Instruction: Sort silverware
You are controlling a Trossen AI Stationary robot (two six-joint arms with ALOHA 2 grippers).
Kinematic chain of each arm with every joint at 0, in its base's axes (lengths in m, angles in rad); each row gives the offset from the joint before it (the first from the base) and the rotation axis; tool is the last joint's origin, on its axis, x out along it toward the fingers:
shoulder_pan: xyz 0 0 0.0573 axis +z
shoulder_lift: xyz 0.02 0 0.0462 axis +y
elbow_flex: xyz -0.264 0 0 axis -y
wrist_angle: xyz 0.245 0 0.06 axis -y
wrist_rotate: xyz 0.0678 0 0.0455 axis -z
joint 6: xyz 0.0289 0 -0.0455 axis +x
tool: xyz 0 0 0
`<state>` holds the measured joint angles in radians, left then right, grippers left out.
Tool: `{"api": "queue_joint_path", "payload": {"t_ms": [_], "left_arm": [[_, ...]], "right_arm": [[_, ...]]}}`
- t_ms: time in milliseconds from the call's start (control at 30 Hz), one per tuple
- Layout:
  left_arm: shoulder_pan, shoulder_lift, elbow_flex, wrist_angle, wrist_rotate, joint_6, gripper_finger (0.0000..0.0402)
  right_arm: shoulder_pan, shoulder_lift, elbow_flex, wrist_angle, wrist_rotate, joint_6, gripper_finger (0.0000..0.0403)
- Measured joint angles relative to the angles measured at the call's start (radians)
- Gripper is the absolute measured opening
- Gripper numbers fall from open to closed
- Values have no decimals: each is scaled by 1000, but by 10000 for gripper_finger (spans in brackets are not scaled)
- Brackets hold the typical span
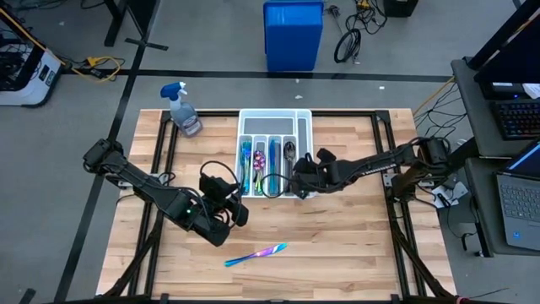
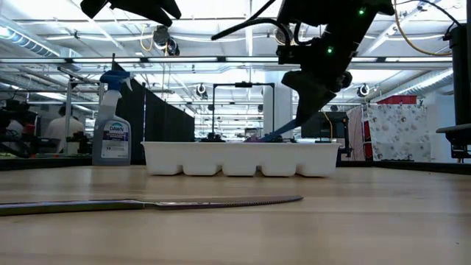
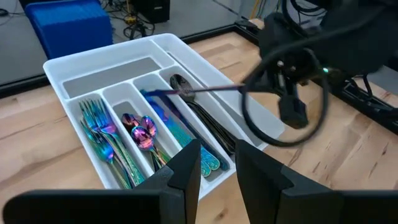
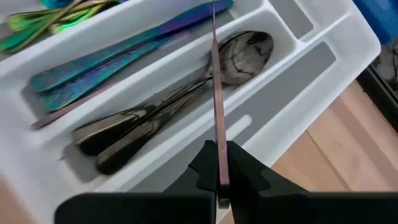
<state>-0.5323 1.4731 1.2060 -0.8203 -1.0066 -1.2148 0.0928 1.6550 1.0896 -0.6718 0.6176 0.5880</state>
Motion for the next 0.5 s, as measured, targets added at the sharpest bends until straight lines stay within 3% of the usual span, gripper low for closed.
{"api": "queue_joint_path", "payload": {"t_ms": [500], "left_arm": [[0,0,0,1,7,0,84]], "right_arm": [[-7,0,57,-71,64,-29,0]]}}
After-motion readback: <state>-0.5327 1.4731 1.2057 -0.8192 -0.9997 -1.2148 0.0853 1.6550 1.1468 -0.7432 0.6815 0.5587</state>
